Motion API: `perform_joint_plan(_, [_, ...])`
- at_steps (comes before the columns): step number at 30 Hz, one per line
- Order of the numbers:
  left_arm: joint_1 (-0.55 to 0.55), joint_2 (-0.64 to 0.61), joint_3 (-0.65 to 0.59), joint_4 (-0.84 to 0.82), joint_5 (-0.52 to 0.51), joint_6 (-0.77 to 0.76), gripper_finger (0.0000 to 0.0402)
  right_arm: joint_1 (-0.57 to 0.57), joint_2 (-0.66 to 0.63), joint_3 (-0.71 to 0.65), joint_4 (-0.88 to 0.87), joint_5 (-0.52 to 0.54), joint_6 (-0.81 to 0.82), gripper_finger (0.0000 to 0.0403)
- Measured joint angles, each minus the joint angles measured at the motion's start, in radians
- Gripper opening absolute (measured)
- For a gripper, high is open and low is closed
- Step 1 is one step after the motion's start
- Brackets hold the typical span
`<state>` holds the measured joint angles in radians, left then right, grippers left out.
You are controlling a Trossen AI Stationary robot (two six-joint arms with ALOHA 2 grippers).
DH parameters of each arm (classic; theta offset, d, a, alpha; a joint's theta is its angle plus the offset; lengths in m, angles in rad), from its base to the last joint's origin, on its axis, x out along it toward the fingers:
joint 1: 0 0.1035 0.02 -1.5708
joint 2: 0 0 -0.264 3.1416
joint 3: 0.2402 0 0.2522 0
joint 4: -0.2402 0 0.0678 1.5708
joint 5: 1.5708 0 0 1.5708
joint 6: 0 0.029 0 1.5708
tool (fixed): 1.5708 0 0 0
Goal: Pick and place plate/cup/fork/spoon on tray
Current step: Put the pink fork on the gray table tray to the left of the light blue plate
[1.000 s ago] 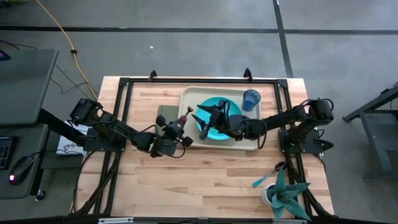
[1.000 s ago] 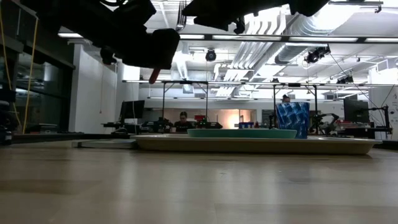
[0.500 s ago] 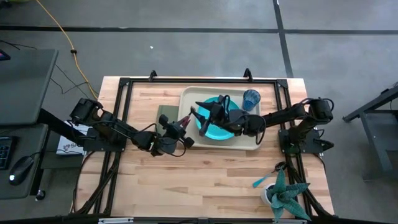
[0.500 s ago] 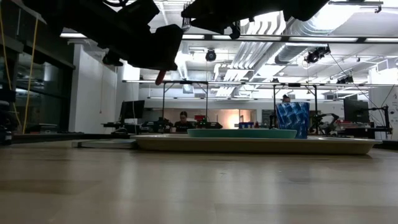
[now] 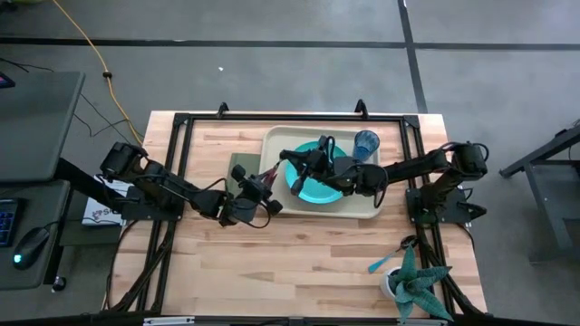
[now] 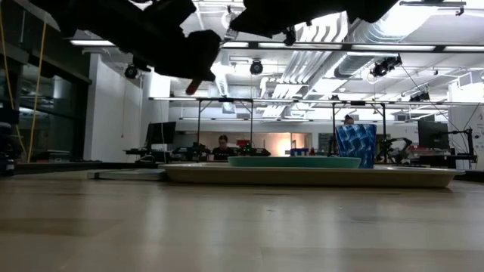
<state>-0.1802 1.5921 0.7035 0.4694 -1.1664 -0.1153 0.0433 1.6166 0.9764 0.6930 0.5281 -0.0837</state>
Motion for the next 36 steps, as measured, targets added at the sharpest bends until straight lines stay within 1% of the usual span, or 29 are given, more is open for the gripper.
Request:
perform_joint_plan(3, [-0.023, -0.046, 0.000, -0.048, 0.013, 0.063, 0.0101, 0.000, -0.053, 0.000, -0.094, 0.054, -0.028, 0.0002])
perform_joint_plan(5, [-0.042, -0.097, 0.000, -0.117, 0.021, 0.064, 0.0119, -0.001, -0.100, 0.000, -0.184, 0.075, -0.040, 0.0002])
perform_joint_plan(8, [-0.065, -0.187, 0.000, -0.268, 0.062, -0.006, 0.0142, -0.001, -0.179, 0.000, -0.342, 0.096, -0.049, 0.0001])
perform_joint_plan(9, [-0.068, -0.217, 0.000, -0.313, 0.097, -0.046, 0.0148, -0.001, -0.201, 0.000, -0.389, 0.085, -0.038, 0.0001])
perform_joint_plan(11, [-0.068, -0.287, -0.002, -0.407, 0.204, -0.137, 0.0160, -0.004, -0.238, 0.000, -0.496, -0.006, 0.018, 0.0001])
perform_joint_plan(13, [-0.049, -0.342, -0.014, -0.419, 0.360, -0.201, 0.0170, -0.009, -0.248, 0.000, -0.552, -0.161, 0.070, 0.0001])
perform_joint_plan(15, [-0.022, -0.381, -0.057, -0.361, 0.527, -0.210, 0.0178, -0.003, -0.234, 0.000, -0.554, -0.296, 0.107, 0.0001])
perform_joint_plan(17, [0.005, -0.390, -0.114, -0.201, 0.702, -0.193, 0.0182, 0.006, -0.201, 0.000, -0.507, -0.384, 0.133, 0.0001])
perform_joint_plan(19, [0.034, -0.393, -0.184, -0.040, 0.868, -0.189, 0.0183, 0.020, -0.160, 0.000, -0.445, -0.420, 0.135, 0.0000])
perform_joint_plan(21, [0.071, -0.381, -0.238, 0.078, 0.969, -0.228, 0.0183, 0.030, -0.131, 0.000, -0.385, -0.437, 0.137, 0.0000])
perform_joint_plan(25, [0.138, -0.377, -0.310, 0.195, 1.049, -0.349, 0.0183, 0.038, -0.113, 0.000, -0.296, -0.459, 0.137, 0.0000])
perform_joint_plan(28, [0.159, -0.378, -0.325, 0.238, 1.103, -0.408, 0.0183, 0.037, -0.113, 0.000, -0.255, -0.453, 0.137, 0.0000])
perform_joint_plan(32, [0.158, -0.375, -0.325, 0.240, 1.119, -0.442, 0.0184, 0.030, -0.113, 0.000, -0.240, -0.389, 0.132, 0.0000])
perform_joint_plan(36, [0.147, -0.339, -0.325, 0.253, 1.125, -0.458, 0.0184, 0.012, -0.098, 0.000, -0.226, -0.388, 0.156, 0.0000])
